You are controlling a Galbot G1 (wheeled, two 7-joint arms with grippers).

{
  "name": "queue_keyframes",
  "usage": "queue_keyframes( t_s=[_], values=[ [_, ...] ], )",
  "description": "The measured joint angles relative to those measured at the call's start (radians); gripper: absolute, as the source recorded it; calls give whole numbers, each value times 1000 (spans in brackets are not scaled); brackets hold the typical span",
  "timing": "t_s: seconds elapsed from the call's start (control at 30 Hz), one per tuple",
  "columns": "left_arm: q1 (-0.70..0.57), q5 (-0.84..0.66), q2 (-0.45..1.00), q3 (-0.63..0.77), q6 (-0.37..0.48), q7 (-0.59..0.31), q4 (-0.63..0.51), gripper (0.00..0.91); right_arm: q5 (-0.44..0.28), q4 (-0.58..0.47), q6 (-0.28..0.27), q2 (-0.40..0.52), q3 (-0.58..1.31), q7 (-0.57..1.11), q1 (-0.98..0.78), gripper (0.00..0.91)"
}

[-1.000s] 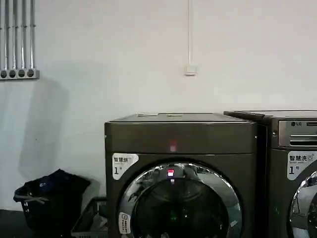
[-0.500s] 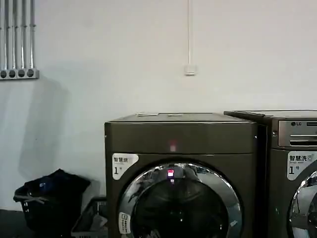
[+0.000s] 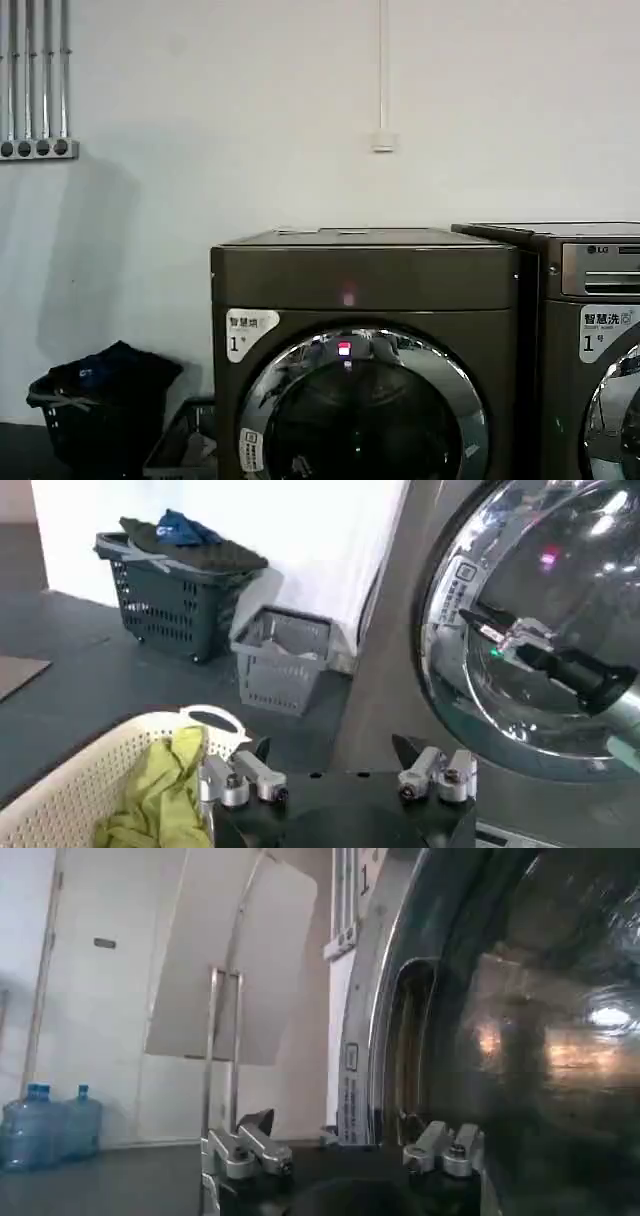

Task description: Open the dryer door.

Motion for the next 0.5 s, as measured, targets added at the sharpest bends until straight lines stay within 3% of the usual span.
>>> queue_keyframes(
  t_s=[0.5],
  values=[
    [-6, 0, 1, 0, 0, 1, 4, 907, 74, -28, -14, 8, -32, -100, 24, 907]
  ],
)
